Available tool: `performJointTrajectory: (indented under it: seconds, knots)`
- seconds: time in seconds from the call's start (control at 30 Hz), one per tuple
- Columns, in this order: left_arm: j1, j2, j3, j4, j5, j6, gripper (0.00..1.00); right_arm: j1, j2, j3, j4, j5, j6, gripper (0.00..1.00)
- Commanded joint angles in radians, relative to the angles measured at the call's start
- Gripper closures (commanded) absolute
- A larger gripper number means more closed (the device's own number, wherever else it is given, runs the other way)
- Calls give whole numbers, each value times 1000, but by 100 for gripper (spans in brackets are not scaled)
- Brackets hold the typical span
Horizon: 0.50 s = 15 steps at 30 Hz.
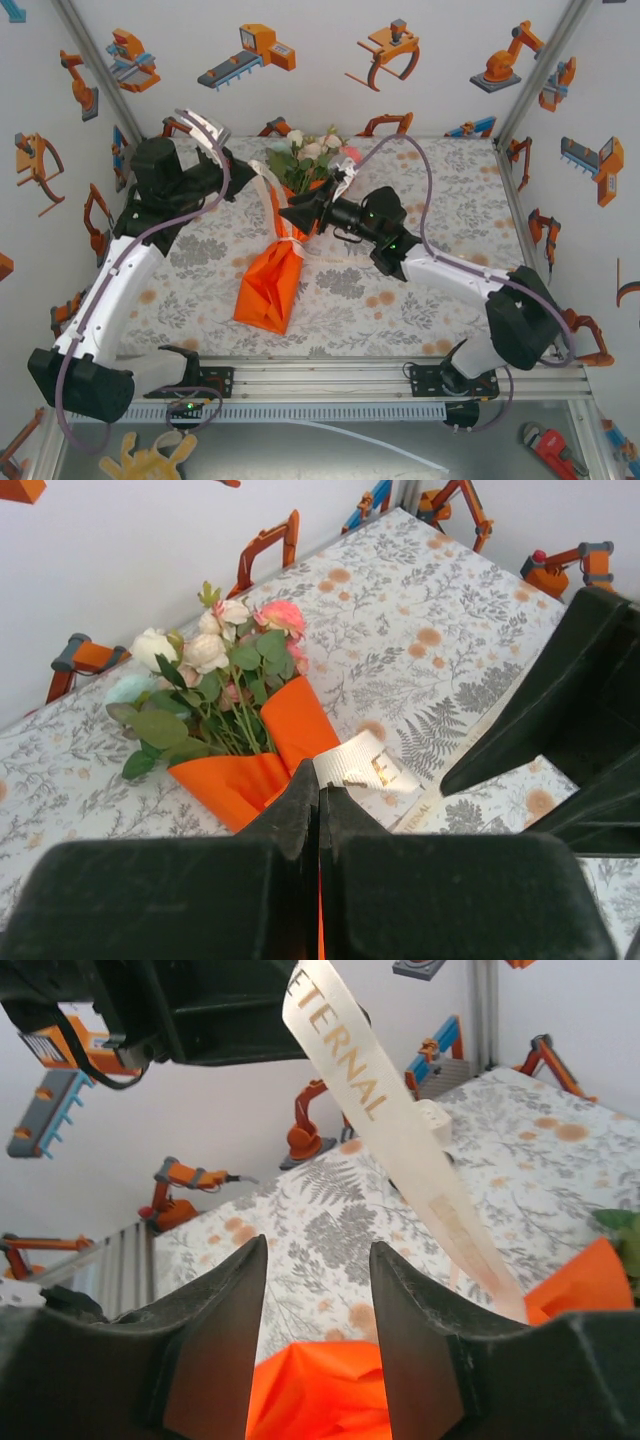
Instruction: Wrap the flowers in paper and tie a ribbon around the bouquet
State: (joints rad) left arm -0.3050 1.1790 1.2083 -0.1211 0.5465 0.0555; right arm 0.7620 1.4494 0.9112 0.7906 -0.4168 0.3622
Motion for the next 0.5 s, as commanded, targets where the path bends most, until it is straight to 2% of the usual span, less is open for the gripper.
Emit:
performJointTrajectory:
  seconds: [0.0,0.1,0.23,0.27,0.33,0.47]
  knots:
    - [5,-1,4,-66,25,-9,100,5,-81,-15,-70,54,-180,51]
    - [3,2,4,-69,55,-11,100,2,-81,35,-182,107,-309,43]
    - [2,0,5,-61,59,-20,100,-3,31,228,-358,-46,-403,41]
    - [0,0,8,-64,60,-22,100,-3,61,259,-354,-68,-394,37]
    - [0,-1,13,-65,70,-22,100,-3,122,275,-262,-87,-395,36]
    - [-3,-3,17,-62,70,-21,100,-1,211,376,-247,-193,-380,44]
